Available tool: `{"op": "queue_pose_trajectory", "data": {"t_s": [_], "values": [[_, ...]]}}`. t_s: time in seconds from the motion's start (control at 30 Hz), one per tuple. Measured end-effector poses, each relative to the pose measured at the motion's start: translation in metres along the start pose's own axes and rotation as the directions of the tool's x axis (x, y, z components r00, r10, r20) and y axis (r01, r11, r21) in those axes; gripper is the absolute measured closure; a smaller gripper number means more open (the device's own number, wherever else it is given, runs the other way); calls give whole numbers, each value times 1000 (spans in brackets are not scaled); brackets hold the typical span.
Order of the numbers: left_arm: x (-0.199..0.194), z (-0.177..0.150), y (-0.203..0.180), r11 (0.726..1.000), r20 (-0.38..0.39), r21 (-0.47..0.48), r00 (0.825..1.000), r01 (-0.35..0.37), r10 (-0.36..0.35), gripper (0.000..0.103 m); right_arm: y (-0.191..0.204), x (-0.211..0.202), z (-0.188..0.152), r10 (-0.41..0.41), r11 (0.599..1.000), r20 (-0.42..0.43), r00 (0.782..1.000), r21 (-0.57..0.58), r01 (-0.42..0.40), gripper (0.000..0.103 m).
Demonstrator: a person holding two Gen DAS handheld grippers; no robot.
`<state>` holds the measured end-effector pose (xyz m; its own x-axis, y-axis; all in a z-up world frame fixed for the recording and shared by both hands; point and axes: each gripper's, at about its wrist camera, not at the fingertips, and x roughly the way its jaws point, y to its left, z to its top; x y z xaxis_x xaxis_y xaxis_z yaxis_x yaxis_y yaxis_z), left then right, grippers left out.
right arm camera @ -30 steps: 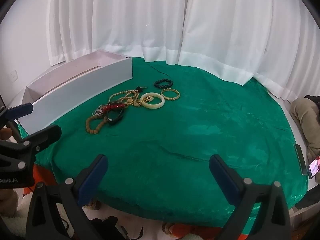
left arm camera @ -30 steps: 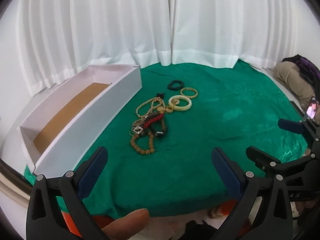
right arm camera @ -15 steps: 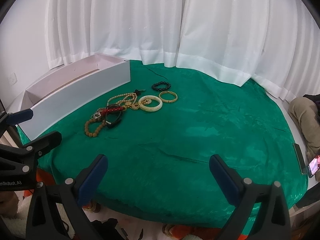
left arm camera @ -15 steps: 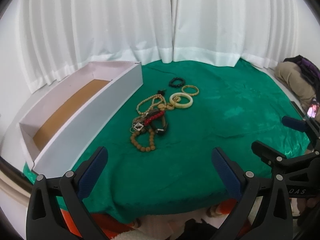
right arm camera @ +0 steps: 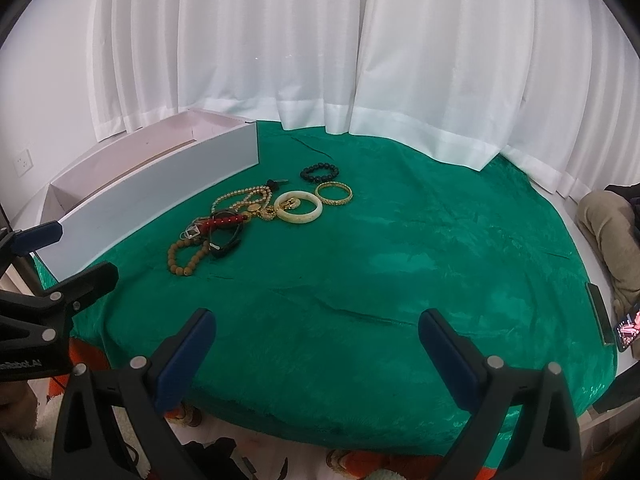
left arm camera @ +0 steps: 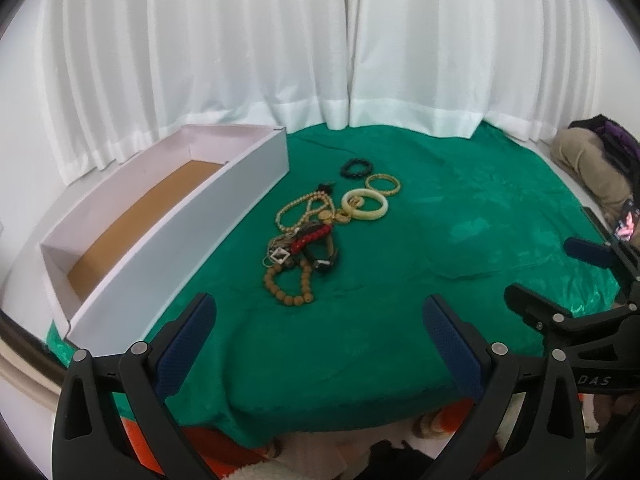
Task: Organize jewelry
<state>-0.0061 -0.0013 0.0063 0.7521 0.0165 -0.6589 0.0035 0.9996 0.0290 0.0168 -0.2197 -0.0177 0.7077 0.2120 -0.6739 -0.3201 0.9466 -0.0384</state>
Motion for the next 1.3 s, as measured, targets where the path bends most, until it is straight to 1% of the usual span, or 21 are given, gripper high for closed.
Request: {"op": "queue_pose_trajectory", "data": {"t_s": [0.13, 0.33, 0.5, 0.63, 0.83, 1.3], "values": [[-1, 1, 1, 1000, 7, 0, 1000, 11, -11, 0, -1, -1, 1, 1, 1000, 0, 1000, -2, -1, 0], [2, -1, -1, 1000, -10, -20, 1000, 12, -12, 0, 0, 1, 1, 3, 1000, -7, 1000, 2, -3, 0], [4, -3, -3, 1000, -26, -4, 1000, 1, -2, 0, 0, 2, 0, 2, 1000, -11, 1000, 5, -2, 0], [6, -4, -5, 1000, -34, 7, 999, -21, 22, 0, 0, 2, 0, 3, 1000, -12, 1000, 3, -3, 0], [9, -5, -5, 1000, -46, 10, 999, -25, 25, 0, 0, 2, 0, -4, 1000, -13, 1000, 4, 4, 0], [7, -4, 0, 1000, -38, 5, 999, -27, 27, 0, 0, 2, -3, -14, 1000, -17, 1000, -3, 14, 0]]}}
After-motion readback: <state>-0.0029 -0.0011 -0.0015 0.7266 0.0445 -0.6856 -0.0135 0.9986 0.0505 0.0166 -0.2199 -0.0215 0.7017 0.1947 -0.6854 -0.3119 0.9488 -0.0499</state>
